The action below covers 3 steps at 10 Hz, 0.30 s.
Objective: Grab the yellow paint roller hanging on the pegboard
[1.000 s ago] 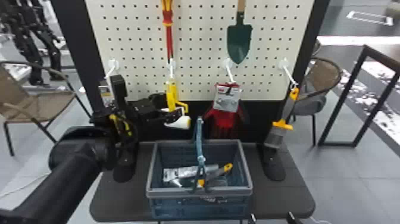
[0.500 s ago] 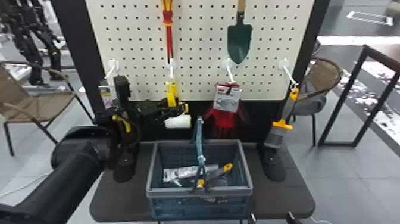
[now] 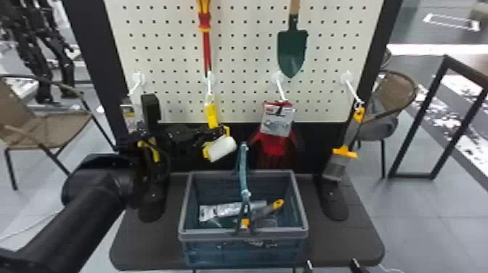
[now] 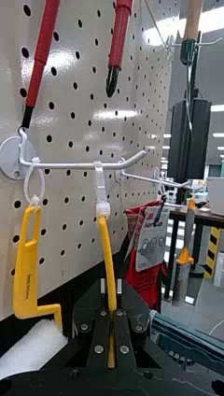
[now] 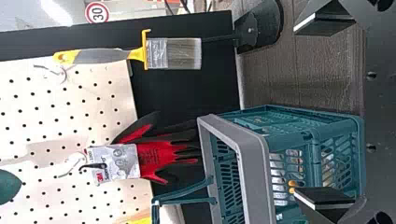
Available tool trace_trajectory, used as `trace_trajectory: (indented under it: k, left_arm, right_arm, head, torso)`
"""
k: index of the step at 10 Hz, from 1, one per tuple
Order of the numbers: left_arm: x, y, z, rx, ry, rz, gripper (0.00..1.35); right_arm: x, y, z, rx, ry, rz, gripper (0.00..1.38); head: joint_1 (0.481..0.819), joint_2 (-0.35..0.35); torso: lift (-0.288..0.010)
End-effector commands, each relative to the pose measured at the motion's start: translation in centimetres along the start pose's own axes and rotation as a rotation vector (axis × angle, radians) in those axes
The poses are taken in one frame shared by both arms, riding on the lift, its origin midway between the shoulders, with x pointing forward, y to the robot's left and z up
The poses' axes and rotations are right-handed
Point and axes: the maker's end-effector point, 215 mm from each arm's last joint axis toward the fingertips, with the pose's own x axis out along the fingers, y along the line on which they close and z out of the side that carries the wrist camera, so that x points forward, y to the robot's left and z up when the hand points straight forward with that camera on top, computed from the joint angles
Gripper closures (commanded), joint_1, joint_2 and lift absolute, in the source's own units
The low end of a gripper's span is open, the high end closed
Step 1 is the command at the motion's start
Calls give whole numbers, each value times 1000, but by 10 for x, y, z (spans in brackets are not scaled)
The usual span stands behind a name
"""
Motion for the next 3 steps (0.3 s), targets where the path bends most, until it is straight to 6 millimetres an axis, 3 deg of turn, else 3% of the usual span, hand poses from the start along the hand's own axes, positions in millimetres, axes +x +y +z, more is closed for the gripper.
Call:
trace_trajectory:
  k: [1, 3]
  left_arm:
    - [-1, 0, 1, -3, -8, 3, 1207]
    - [-1, 1, 1, -3, -11, 4, 1207]
  right_arm:
    - [0, 0, -1, -1, 1, 0, 85]
    - [0, 1, -1, 0, 1, 0, 85]
  head:
    - [549, 0]
    - [549, 0]
  torso:
    - [-100]
    - [-100]
